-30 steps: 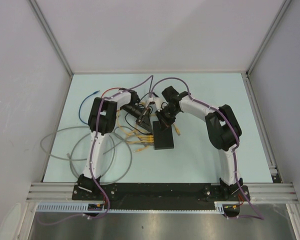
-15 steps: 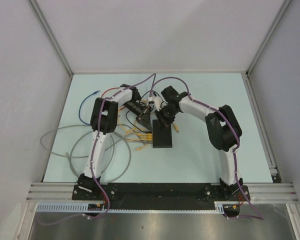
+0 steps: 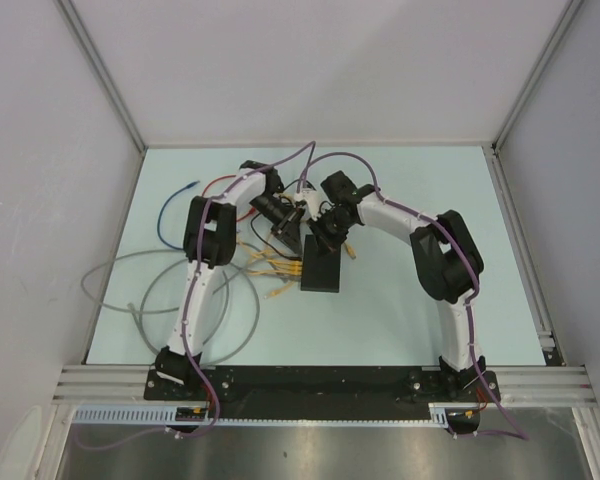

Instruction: Pull the plug from the switch port

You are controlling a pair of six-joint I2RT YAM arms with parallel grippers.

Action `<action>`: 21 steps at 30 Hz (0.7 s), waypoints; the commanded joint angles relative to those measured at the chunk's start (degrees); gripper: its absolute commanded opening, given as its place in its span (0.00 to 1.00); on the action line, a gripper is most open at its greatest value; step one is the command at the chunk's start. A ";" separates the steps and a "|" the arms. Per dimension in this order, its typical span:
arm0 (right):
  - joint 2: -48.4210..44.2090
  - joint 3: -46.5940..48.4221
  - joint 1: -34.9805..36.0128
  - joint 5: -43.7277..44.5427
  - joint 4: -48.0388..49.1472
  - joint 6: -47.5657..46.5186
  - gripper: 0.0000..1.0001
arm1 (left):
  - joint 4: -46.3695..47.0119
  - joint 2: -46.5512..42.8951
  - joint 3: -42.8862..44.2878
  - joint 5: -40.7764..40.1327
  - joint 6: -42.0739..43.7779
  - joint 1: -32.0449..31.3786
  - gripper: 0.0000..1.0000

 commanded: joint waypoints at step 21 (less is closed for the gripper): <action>4.38 -3.66 0.19 5.99 -4.60 -1.75 0.00 | 0.30 -8.50 -10.03 -1.96 6.40 2.26 0.00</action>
